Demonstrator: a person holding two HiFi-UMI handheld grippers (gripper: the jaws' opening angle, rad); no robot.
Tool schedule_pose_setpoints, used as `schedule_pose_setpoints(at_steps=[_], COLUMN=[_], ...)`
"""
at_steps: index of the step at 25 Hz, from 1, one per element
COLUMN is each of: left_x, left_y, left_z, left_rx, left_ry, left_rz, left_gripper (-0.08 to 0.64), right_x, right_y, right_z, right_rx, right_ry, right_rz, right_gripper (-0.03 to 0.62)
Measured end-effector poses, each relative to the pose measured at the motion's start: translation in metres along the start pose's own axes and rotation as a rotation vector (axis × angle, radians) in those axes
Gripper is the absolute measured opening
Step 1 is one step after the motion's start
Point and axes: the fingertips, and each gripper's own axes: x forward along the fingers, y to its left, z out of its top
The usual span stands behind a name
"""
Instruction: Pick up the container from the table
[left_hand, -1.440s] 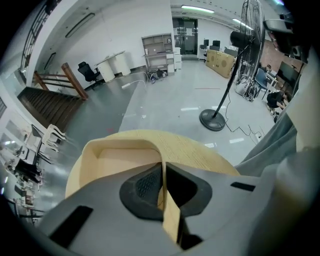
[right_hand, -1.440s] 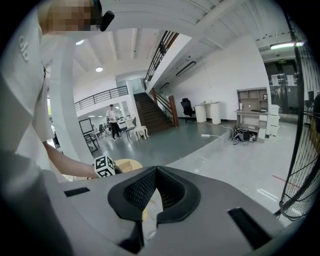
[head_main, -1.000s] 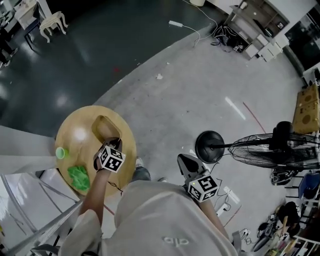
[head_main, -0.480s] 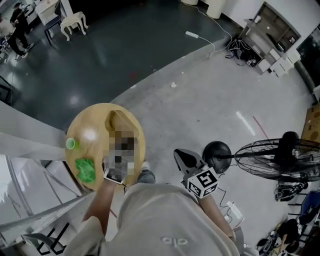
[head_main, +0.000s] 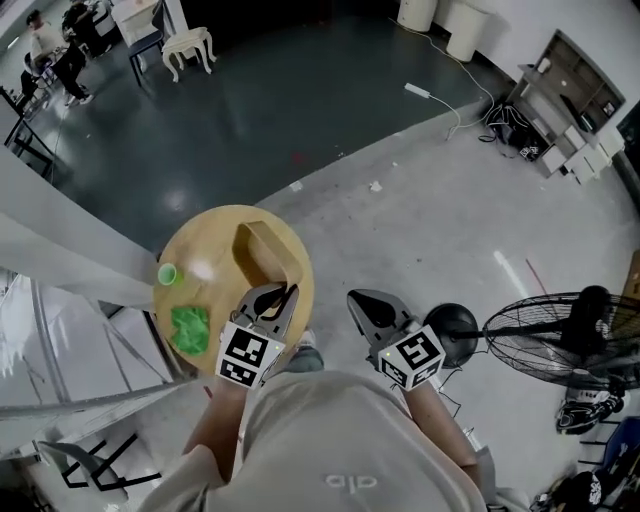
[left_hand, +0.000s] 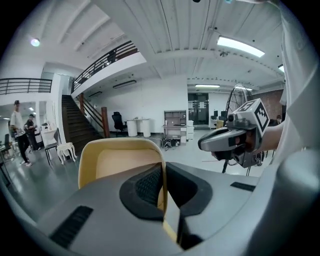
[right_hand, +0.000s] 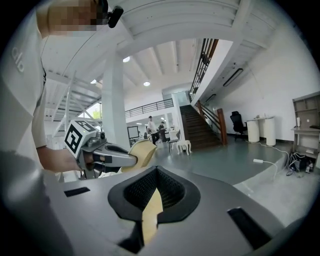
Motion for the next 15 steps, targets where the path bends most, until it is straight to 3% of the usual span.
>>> schedule_pose_setpoints(at_steps=[9, 15], left_x=[-0.042, -0.056], left_y=[0.011, 0.013], left_z=[0.019, 0.018], left_rx=[-0.092, -0.095], left_ry=[-0.156, -0.183], left_rz=[0.075, 0.100], left_gripper=[0.021, 0.021], right_x=[0.019, 0.020], right_y=[0.037, 0.049], right_z=[0.020, 0.030], right_rx=[-0.043, -0.053], right_ry=[-0.014, -0.041], right_rz=[0.099, 0.134], right_gripper=[0.023, 0.023])
